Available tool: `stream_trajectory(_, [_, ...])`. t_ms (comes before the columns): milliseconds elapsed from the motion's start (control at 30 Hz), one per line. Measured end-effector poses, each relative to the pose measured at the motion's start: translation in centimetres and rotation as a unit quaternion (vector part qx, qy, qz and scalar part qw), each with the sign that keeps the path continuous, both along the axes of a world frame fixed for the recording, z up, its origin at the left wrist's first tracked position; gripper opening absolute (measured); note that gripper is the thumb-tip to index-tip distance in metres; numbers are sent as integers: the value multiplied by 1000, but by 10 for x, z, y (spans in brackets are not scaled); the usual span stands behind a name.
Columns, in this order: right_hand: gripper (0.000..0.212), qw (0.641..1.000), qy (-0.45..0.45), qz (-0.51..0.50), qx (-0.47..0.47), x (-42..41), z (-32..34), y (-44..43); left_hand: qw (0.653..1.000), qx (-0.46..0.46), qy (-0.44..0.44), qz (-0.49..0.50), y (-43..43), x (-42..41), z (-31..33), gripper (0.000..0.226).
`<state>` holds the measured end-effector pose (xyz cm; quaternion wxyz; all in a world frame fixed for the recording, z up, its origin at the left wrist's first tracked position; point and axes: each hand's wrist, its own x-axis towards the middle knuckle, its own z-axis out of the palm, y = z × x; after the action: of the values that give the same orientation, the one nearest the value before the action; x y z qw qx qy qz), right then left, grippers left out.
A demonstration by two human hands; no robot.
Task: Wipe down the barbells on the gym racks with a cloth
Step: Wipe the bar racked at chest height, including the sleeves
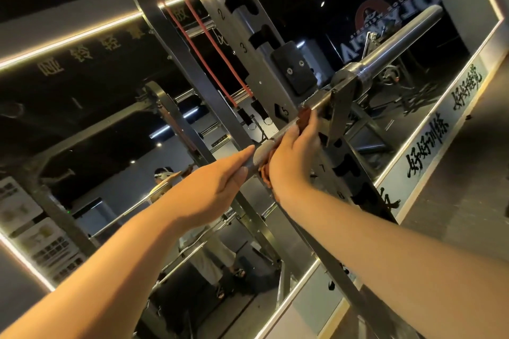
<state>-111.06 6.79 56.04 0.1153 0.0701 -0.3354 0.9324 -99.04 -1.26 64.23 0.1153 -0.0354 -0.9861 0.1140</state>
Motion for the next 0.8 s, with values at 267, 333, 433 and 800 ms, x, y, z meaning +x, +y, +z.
stream_trajectory(267, [54,1000,14,18,-7,-11,-1,15,1000,-7,-3,-11,1,2,-2,62])
stream_trajectory(333, [56,1000,13,16,-16,-11,-1,14,1000,0,-4,-8,2,1,-2,58])
stream_trajectory(433, [58,999,30,29,24,17,-7,-4,1000,3,-16,9,4,0,1,53])
stream_trajectory(800, [57,999,-8,45,4,-7,-1,15,997,36,-17,61,-24,30,-6,66])
